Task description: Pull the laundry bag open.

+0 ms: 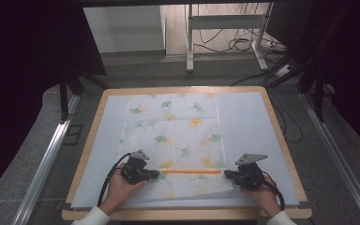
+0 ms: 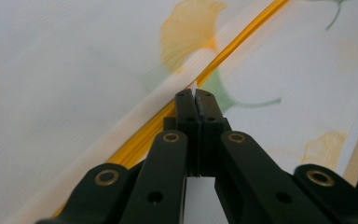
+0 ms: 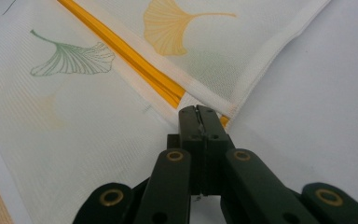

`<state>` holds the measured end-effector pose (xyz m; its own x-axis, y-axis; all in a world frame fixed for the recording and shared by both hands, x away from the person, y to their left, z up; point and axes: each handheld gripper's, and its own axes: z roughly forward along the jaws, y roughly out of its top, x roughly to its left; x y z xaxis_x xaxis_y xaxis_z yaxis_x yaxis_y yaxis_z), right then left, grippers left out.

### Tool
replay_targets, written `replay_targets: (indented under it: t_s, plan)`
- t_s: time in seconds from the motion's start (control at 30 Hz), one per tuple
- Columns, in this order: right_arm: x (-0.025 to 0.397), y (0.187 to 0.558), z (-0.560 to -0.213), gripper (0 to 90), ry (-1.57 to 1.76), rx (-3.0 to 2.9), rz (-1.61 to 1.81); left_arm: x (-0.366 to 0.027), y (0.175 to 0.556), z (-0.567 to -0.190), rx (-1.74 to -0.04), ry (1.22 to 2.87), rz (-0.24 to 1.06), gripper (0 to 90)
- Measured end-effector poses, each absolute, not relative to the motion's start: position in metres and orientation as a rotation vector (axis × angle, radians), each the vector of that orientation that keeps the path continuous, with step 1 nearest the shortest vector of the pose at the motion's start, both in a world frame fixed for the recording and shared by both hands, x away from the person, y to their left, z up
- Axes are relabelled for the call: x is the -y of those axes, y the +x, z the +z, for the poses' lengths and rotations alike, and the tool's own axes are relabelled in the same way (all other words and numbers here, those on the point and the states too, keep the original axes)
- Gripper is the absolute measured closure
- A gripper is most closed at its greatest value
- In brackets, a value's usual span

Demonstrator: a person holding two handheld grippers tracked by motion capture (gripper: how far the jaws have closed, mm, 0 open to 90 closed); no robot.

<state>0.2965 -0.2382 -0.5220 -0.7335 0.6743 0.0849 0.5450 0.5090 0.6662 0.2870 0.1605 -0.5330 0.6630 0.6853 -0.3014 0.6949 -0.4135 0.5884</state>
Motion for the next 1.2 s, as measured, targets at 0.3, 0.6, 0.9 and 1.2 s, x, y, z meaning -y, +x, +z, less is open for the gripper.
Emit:
replay_targets:
  t_s: [0.3,0.6,0.9,1.2]
  plan:
    - [0.238,0.296,-0.522,89.7,1.045,-2.562,1.030,-0.182,0.281,-0.534,-1.098,2.157,0.001,90.0]
    - [0.238,0.296,-0.522,89.7,1.045,-2.561,1.032,-0.193,0.278,-0.535,-1.117,2.152,0.016,90.0]
    - [0.238,0.296,-0.522,89.7,1.050,-2.561,1.032,-0.216,0.274,-0.537,-1.174,2.111,0.025,90.0]
    - [0.238,0.296,-0.522,89.8,1.049,-2.561,1.032,-0.235,0.269,-0.537,-1.220,2.089,0.049,90.0]
